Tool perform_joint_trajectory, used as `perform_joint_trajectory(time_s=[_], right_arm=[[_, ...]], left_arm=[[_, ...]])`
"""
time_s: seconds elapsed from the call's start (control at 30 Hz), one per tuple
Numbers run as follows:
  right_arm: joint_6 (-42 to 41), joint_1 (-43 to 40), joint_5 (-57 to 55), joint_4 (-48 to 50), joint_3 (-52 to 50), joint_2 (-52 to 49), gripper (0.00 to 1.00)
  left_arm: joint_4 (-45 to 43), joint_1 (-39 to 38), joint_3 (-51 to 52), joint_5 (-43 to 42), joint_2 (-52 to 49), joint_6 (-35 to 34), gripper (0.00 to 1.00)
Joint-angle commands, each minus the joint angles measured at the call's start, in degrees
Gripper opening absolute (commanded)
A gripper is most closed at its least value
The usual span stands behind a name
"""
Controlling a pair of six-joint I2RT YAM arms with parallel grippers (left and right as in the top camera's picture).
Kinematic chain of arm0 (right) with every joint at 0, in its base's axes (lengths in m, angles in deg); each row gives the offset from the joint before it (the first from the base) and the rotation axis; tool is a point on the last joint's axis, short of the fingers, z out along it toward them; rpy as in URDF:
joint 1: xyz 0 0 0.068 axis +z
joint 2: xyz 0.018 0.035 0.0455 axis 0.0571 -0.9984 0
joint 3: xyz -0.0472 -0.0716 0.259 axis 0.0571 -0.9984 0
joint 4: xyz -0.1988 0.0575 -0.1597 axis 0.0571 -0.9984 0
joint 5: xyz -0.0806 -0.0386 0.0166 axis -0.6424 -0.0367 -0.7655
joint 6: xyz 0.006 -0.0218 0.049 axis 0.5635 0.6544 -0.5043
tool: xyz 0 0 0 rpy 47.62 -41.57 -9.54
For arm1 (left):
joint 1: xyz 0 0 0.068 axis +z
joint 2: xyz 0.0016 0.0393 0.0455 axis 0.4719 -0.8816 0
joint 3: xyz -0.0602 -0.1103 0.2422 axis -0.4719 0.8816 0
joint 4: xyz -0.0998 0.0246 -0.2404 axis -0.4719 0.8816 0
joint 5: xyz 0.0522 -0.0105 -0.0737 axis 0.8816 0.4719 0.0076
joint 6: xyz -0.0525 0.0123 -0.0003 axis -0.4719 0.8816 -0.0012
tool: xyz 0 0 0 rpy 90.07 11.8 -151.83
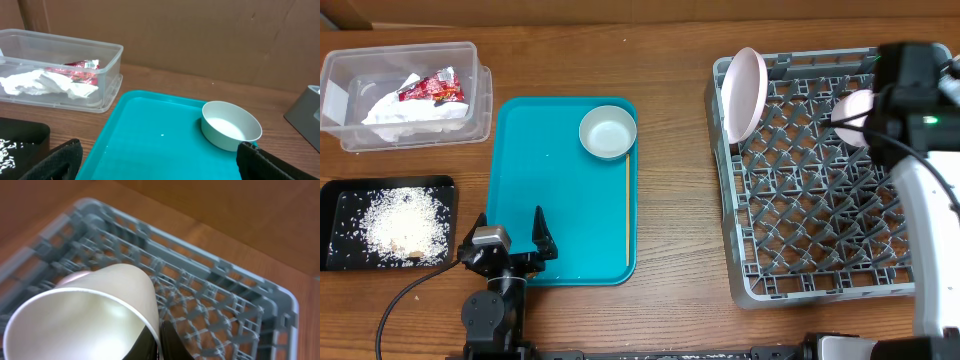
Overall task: Sort waste into correct bins and load items into the dishwasher
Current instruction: 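Carry the white cup over the rack with the right gripper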
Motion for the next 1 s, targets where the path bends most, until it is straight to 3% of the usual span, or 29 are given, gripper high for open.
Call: perform_joint_trajectory(time_s=[0.0, 0.53, 0.77, 0.97], right_arm=[[-6.73, 0.92, -11.08, 1.27, -5.99, 0.02, 0.04], [-6.91, 6.86, -19.02, 3.96, -17.79, -2.82, 0.04], [4.79, 6.97, -28.83, 7.34, -19.26, -9.92, 0.04], [6.45, 7.04, -33.53, 8.13, -19.26, -14.60, 0.04]], left_arm=[[-0.11, -0.22, 0.24, 0.70, 0.52, 1.27, 1.00], [-0.11, -0.24, 0.24, 0.70, 0.52, 1.27, 1.00], [-0.11, -0.24, 0.24, 0.70, 0.52, 1.27, 1.00], [-0.11, -0.24, 0.24, 0.70, 0.52, 1.27, 1.00]])
